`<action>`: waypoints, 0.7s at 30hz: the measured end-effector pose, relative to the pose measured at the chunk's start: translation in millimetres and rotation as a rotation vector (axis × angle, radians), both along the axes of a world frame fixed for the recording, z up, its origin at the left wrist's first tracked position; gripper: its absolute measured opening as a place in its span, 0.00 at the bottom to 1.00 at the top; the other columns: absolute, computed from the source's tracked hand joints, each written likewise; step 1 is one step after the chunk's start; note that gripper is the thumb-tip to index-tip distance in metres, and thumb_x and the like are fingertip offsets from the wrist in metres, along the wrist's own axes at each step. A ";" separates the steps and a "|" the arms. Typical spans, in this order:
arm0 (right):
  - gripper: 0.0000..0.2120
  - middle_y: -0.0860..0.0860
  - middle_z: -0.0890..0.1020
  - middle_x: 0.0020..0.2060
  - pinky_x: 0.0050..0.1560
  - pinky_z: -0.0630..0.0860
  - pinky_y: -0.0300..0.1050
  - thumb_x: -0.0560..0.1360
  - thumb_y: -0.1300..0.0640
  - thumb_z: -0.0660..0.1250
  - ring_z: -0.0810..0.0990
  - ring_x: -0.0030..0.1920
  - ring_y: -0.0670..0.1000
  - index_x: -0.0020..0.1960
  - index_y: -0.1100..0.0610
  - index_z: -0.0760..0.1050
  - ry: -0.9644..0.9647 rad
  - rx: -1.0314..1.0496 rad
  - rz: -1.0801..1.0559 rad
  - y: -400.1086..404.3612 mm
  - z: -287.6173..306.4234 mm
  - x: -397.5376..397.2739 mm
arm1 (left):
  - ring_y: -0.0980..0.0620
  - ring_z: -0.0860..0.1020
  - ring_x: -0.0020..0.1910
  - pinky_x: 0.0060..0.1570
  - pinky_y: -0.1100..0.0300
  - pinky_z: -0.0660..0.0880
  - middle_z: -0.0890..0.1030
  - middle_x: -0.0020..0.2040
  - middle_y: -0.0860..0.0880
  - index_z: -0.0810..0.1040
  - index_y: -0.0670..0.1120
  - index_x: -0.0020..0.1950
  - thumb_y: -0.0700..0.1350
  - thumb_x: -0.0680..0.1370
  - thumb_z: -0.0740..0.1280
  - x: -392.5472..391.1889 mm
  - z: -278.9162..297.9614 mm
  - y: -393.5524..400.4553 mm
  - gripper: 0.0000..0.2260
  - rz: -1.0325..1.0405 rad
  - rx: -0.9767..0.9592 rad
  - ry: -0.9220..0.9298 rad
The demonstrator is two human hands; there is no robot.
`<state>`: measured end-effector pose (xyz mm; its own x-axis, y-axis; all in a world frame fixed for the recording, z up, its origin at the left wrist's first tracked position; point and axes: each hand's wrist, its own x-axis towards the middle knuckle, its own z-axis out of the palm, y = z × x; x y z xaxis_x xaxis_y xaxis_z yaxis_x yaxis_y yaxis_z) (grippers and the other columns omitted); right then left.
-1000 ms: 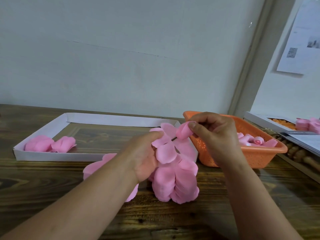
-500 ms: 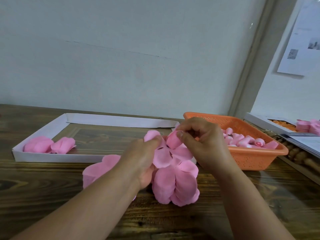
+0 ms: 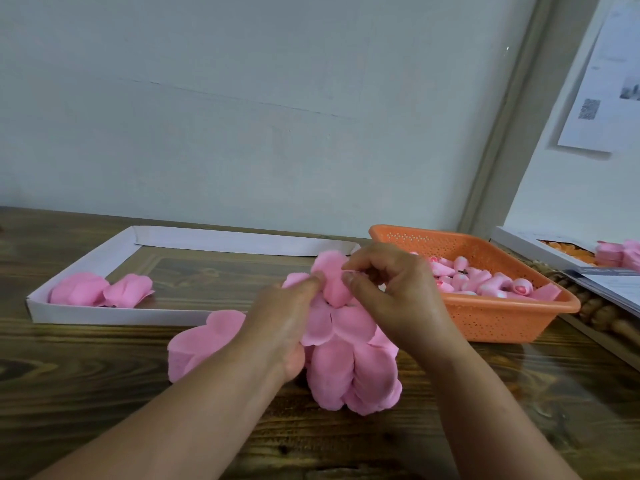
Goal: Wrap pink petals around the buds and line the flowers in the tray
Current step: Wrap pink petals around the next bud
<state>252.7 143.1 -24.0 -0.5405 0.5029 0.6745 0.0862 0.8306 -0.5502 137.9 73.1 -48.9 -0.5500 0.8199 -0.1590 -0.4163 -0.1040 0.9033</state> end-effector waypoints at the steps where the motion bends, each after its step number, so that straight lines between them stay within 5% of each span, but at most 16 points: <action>1: 0.06 0.53 0.80 0.35 0.38 0.72 0.39 0.69 0.71 0.68 0.74 0.36 0.46 0.37 0.62 0.79 0.003 -0.001 -0.006 -0.5 -0.2 -0.7 | 0.49 0.82 0.34 0.36 0.57 0.79 0.84 0.39 0.44 0.81 0.43 0.48 0.44 0.76 0.70 -0.5 -0.5 1.1 0.05 0.034 -0.012 0.010; 6: 0.08 0.48 0.78 0.32 0.38 0.71 0.33 0.69 0.71 0.68 0.73 0.34 0.42 0.36 0.60 0.80 -0.009 -0.023 -0.053 -3.3 0.1 -3.1 | 0.47 0.83 0.40 0.44 0.51 0.79 0.84 0.42 0.44 0.81 0.44 0.47 0.45 0.77 0.68 4.8 -1.5 -0.7 0.05 0.063 -0.026 0.075; 9: 0.08 0.42 0.72 0.28 0.51 0.66 0.39 0.69 0.72 0.66 0.71 0.31 0.41 0.36 0.62 0.79 -0.070 -0.003 -0.067 -4.2 -1.1 -4.8 | 0.44 0.84 0.43 0.48 0.48 0.81 0.85 0.45 0.42 0.82 0.43 0.50 0.49 0.78 0.65 8.6 0.8 -2.8 0.11 -0.002 -0.007 0.080; 15: 0.09 0.46 0.77 0.52 0.38 0.67 0.27 0.70 0.68 0.69 0.74 0.38 0.35 0.37 0.56 0.80 -0.064 -0.084 -0.086 -2.2 0.0 -3.6 | 0.46 0.85 0.41 0.49 0.48 0.80 0.86 0.42 0.44 0.79 0.45 0.51 0.62 0.79 0.59 8.0 4.2 -3.2 0.21 0.049 -0.008 0.016; 21: 0.09 0.52 0.82 0.44 0.33 0.71 0.35 0.70 0.69 0.69 0.75 0.32 0.43 0.37 0.57 0.80 -0.018 -0.169 -0.046 0.5 0.6 -2.0 | 0.47 0.85 0.41 0.44 0.53 0.80 0.86 0.41 0.45 0.83 0.44 0.47 0.62 0.73 0.67 8.6 4.9 -4.3 0.20 -0.017 0.041 0.121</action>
